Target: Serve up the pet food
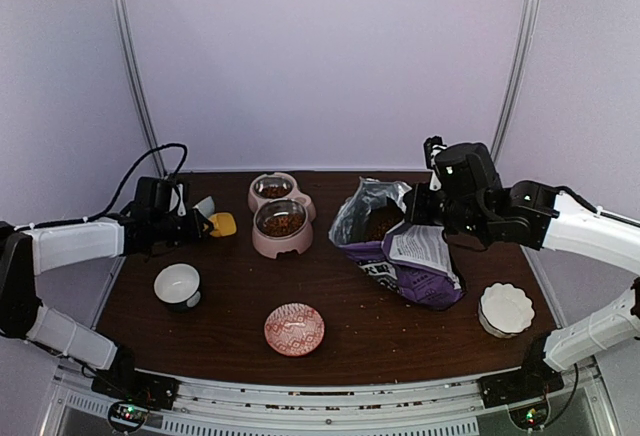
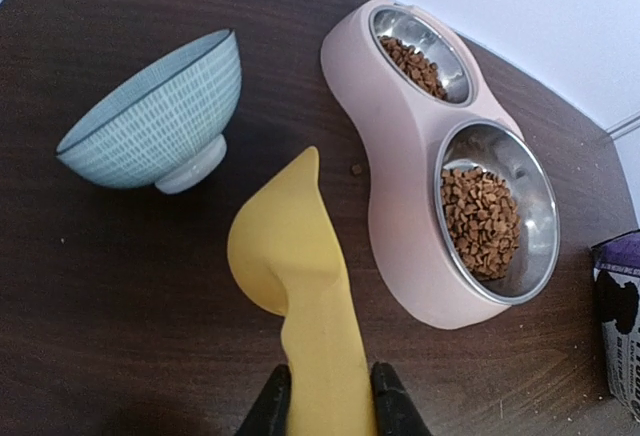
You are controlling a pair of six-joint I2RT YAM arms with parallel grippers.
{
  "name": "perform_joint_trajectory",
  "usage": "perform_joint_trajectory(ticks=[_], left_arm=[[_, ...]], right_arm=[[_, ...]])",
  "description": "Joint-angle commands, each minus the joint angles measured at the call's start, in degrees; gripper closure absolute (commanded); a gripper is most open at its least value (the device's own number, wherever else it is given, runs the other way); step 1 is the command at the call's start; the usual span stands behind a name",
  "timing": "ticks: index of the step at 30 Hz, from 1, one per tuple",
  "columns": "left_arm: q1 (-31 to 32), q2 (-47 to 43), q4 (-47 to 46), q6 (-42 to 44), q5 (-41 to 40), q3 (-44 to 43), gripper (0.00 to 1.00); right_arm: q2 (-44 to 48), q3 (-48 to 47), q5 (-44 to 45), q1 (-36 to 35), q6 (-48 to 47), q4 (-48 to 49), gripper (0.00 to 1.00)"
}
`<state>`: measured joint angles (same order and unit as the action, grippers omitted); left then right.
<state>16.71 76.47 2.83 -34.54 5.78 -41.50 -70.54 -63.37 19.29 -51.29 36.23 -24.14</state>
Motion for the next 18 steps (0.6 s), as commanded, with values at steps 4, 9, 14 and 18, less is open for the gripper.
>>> perform_joint_trajectory(ticks=[4,9,14,18], left_arm=[[0.0,3.7,-12.9,-6.6,3.0,3.8,0.97],[0.0,8.3,-17.2,-8.8,6.6,5.4,0.87],[-0.1,9.5,-17.9,-8.8,6.5,6.2,0.71],[-0.1,8.8,-16.9,-8.1,5.4,6.3,0.54]], right_arm=[[-0.3,1.6,1.4,0.8,0.6,-3.6,1.0],[-0.6,1.6,1.5,0.8,0.8,-3.5,1.0],[-0.8,1.6,1.6,0.8,0.9,-3.5,1.0],[-1.0,1.6,1.8,0.8,1.0,-3.5,1.0]])
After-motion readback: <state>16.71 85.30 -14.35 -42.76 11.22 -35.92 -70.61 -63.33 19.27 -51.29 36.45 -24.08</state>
